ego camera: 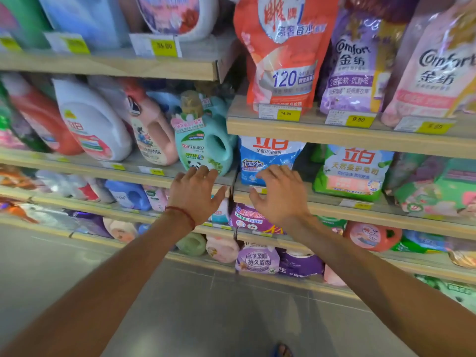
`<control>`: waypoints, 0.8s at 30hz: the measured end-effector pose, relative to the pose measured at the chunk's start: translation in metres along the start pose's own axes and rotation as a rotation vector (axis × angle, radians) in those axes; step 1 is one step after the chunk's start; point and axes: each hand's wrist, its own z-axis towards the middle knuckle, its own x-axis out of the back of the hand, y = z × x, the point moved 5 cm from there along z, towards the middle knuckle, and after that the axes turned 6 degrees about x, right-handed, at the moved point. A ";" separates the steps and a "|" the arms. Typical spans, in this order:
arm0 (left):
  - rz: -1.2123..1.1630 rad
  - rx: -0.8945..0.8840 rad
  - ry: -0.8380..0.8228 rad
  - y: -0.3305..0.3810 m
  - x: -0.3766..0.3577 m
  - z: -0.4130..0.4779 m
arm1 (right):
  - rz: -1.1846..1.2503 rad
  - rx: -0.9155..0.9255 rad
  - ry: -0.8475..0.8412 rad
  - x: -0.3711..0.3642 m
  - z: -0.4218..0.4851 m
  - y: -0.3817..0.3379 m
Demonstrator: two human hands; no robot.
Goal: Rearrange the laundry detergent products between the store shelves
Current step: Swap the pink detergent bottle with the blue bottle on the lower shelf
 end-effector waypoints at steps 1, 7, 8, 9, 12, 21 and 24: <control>0.009 -0.016 0.011 -0.010 0.007 -0.007 | 0.004 0.008 0.019 0.004 -0.002 -0.014; 0.016 -0.063 0.034 -0.088 0.044 -0.055 | 0.007 -0.005 0.078 0.020 -0.011 -0.113; 0.021 -0.064 0.031 -0.101 0.048 -0.062 | 0.012 -0.006 0.087 0.022 -0.012 -0.129; 0.028 -0.063 0.027 -0.114 0.053 -0.068 | 0.021 -0.008 0.098 0.024 -0.012 -0.145; 0.030 -0.056 0.027 -0.149 0.064 -0.082 | 0.046 -0.019 0.112 0.027 -0.011 -0.183; -0.008 -0.030 0.045 -0.233 0.066 -0.066 | 0.131 -0.041 0.119 0.007 0.040 -0.244; -0.007 -0.028 0.043 -0.255 0.052 -0.039 | 0.182 -0.050 0.125 -0.010 0.073 -0.249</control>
